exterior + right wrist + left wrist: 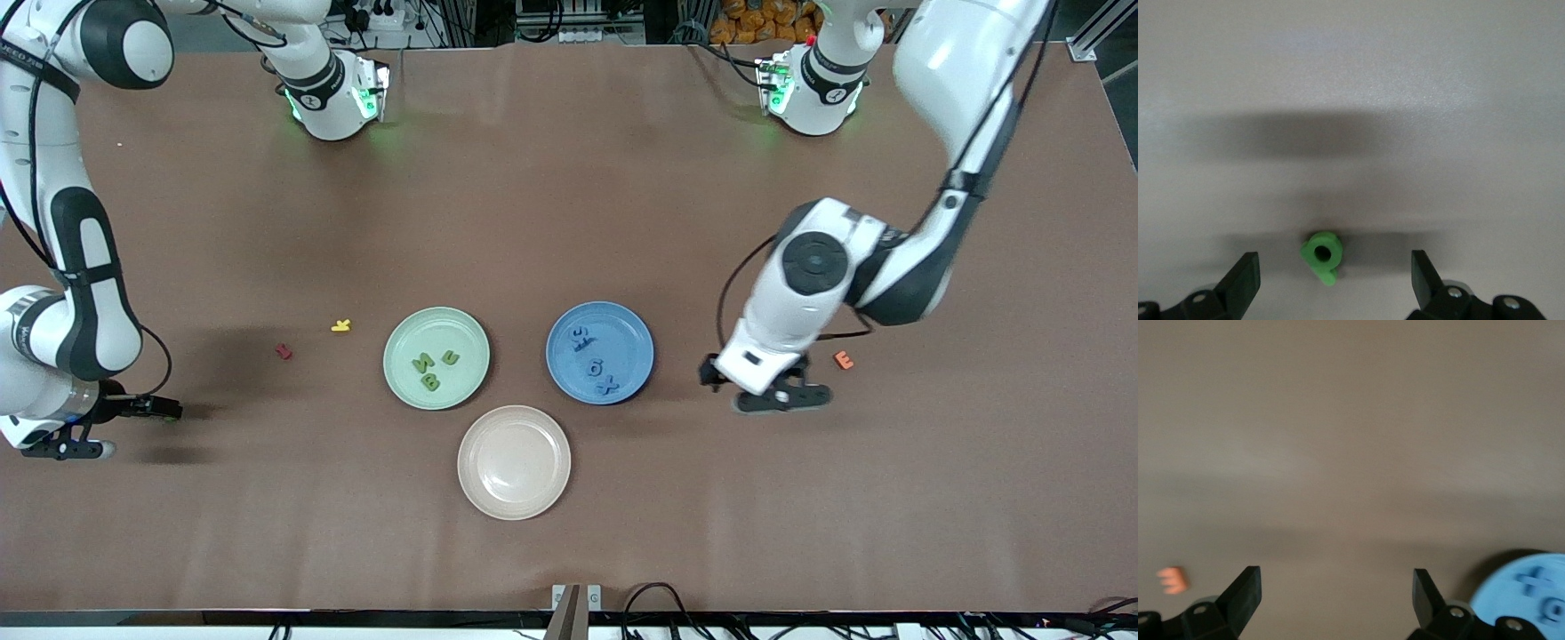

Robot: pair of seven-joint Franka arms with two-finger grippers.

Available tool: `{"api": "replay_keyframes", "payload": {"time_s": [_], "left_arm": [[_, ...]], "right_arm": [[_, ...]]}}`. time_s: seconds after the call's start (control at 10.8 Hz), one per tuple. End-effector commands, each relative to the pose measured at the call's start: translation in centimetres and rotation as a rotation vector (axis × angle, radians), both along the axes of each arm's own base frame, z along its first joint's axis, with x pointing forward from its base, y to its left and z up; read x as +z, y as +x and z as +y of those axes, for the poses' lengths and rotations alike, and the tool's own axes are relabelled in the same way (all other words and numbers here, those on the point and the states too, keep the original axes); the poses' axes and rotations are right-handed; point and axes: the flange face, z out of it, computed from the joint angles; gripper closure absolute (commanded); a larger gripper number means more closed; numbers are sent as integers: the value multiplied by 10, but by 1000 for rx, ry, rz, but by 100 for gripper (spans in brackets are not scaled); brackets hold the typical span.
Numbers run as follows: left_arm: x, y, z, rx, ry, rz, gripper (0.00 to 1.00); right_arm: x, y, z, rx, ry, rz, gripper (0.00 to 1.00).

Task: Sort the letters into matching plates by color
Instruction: 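Lower the right gripper to the green P while the left gripper withdraws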

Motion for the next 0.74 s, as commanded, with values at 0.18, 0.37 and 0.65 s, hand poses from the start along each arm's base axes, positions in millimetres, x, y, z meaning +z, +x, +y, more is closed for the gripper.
{"api": "replay_keyframes", "payload": {"time_s": [0.18,0.37,0.65], "left_arm": [[48,12,106,45,-30,79,0],[58,15,133,71,-18,80,0],[84,9,165,45,17,91,0]], "right_arm": [[-20,7,-7,13,-15,-42,0],[-19,7,-6,16,-16,-41,3],[-21,3,-3,24,-21,-33,10]]}}
